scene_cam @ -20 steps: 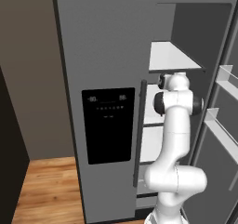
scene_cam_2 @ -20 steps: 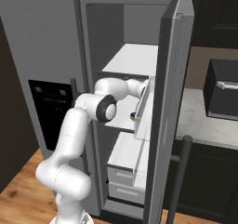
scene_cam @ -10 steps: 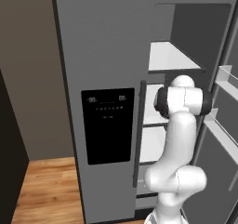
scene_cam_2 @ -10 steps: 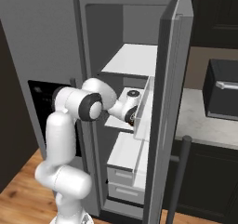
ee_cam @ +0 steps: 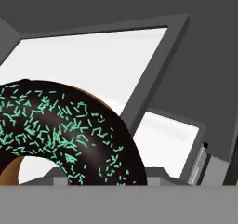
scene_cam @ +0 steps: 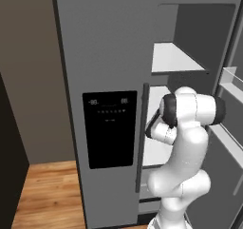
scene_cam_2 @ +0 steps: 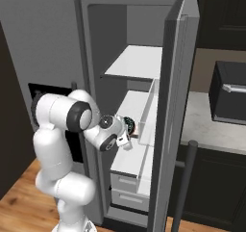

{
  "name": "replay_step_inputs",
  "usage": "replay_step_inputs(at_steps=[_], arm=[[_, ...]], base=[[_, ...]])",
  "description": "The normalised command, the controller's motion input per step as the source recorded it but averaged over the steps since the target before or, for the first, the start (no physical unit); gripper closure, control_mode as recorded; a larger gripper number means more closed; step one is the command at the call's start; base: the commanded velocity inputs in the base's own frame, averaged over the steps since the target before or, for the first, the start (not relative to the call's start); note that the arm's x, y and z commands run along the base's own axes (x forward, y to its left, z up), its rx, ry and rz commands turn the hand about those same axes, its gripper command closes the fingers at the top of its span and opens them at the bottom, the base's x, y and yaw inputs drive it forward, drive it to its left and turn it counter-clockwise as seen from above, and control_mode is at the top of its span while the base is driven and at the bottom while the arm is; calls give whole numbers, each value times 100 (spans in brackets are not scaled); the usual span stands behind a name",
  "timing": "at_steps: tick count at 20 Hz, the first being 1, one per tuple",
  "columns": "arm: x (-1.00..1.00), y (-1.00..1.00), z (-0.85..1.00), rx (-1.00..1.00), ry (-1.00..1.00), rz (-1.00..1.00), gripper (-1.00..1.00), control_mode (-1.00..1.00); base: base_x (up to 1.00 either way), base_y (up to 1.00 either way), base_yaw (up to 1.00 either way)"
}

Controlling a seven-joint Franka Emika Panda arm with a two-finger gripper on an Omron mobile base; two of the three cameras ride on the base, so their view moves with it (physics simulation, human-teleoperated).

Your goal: Take the cake and donut from the fridge and place them on the empty tray on the dining counter.

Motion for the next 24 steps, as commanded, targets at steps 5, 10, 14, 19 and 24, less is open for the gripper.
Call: replay_step_inputs(at_steps=[5, 10, 14, 19, 24], arm=[[-93, -21, 51, 22, 1, 18, 100, -100], [-100, -49, 35, 30, 0, 19, 100, -100], [-100, -28, 12, 22, 3, 8, 100, -100], [-88, -5, 44, 14, 27, 5, 100, -100], [-11, 38, 93, 0, 63, 12, 100, -100]], base=[[0, 0, 0], [0, 0, 0], [0, 0, 0], [0, 0, 0], [0, 0, 0]])
